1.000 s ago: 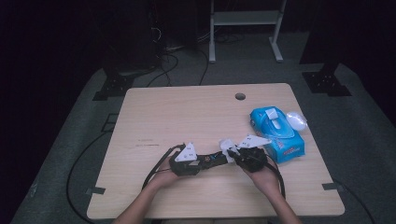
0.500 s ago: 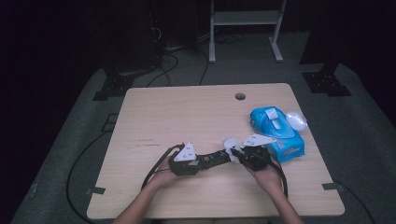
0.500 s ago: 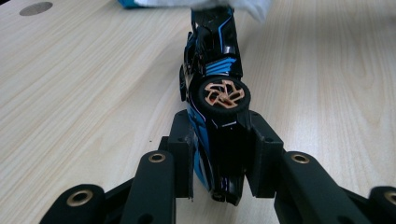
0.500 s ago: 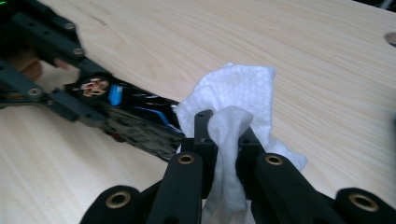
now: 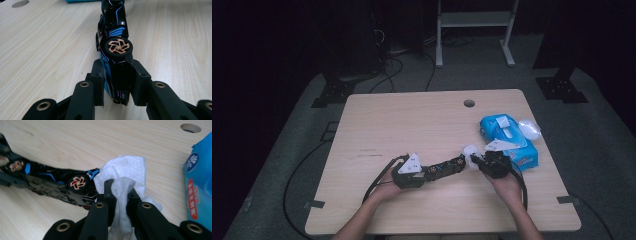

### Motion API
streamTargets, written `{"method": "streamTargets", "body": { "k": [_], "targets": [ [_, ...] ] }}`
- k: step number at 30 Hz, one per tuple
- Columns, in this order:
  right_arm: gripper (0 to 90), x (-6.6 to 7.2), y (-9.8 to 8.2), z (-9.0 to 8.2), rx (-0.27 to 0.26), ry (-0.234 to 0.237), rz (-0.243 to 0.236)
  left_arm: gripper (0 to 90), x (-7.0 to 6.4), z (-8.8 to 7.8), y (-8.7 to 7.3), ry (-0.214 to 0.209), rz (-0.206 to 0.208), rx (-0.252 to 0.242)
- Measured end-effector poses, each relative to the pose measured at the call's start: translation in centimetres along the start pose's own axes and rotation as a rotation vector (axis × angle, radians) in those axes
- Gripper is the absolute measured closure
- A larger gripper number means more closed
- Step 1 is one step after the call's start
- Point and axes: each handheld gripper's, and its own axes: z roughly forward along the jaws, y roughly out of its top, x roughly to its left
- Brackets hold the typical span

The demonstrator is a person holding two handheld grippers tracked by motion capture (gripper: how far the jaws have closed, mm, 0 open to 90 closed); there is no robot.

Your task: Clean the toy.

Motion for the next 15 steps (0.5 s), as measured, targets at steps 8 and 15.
{"method": "streamTargets", "body": {
  "k": [8, 15],
  "targets": [
    [83.7, 2.7, 1.0, 0.4, -0.034, 0.09, -0.083, 68.3, -0.1, 0.1, 0.0, 0.006, -0.003, -0.002],
    [83.7, 1.8, 0.6, 0.5, -0.021, 0.066, -0.055, 70.4, -0.1, 0.1, -0.1, 0.006, -0.002, -0.003]
  ]
}}
